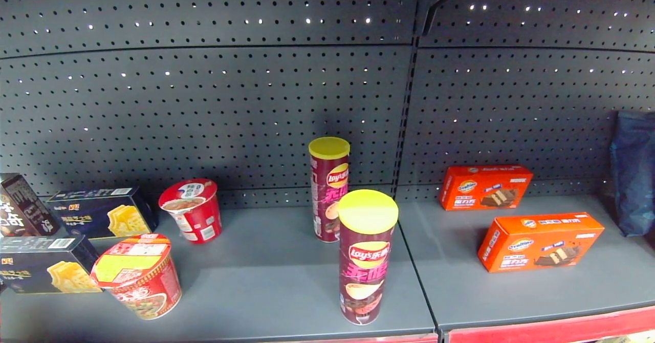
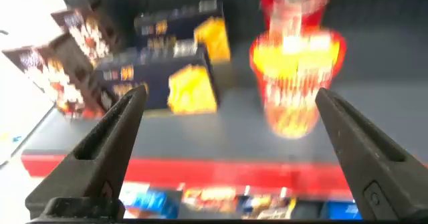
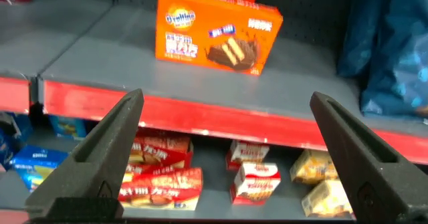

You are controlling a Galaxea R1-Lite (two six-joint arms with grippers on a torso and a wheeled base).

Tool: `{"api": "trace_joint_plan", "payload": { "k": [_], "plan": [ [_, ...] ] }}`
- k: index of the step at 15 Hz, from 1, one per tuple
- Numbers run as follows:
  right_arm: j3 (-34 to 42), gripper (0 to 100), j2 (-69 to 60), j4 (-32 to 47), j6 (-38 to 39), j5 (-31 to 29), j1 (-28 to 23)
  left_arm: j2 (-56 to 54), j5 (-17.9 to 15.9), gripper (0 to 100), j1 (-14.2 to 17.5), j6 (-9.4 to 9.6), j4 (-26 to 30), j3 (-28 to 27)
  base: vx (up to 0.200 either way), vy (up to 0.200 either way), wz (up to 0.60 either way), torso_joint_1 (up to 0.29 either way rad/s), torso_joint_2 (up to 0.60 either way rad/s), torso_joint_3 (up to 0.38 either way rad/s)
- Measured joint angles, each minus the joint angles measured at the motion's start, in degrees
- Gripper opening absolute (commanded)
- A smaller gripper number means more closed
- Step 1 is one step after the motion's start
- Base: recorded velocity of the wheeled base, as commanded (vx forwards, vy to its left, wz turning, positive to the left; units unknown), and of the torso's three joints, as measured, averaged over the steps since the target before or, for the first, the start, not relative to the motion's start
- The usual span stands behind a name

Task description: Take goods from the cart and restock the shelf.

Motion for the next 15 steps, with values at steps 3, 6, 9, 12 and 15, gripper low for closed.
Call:
{"api": "trace_joint_plan", "payload": {
  "k": [3, 6, 9, 12, 15],
  "plan": [
    [-4.7, 100, 2.5, 1.6, 3.2, -1.6, 0.1, -7.7, 0.6, 100, 2.1, 0.99, 8.5, 2.5, 0.0, 0.0, 0.0, 0.0, 0.0, 0.0],
    [-16.0, 100, 13.2, 1.6, 2.4, 3.9, 1.3, -16.7, 0.9, 100, 4.1, 1.54, 17.8, 2.6, 0.0, 0.0, 0.0, 0.0, 0.0, 0.0],
    [-24.6, 100, 26.1, 1.2, -2.5, 7.9, 3.5, -19.7, 0.9, 100, 4.9, 0.09, 19.0, 2.6, 0.0, 0.0, 0.0, 0.0, 0.0, 0.0],
    [-25.7, 100, 36.7, -1.3, -6.2, 7.1, 8.5, -20.6, 1.0, 100, 5.0, -1.17, 19.0, 2.6, 0.0, 0.0, 0.0, 0.0, 0.0, 0.0],
    [-25.3, 100, 45.3, -6.5, -2.8, -1.4, 15.8, -20.7, 0.9, 100, 4.9, -1.28, 19.2, 2.6, 0.0, 0.0, 0.0, 0.0, 0.0, 0.0]
  ]
}}
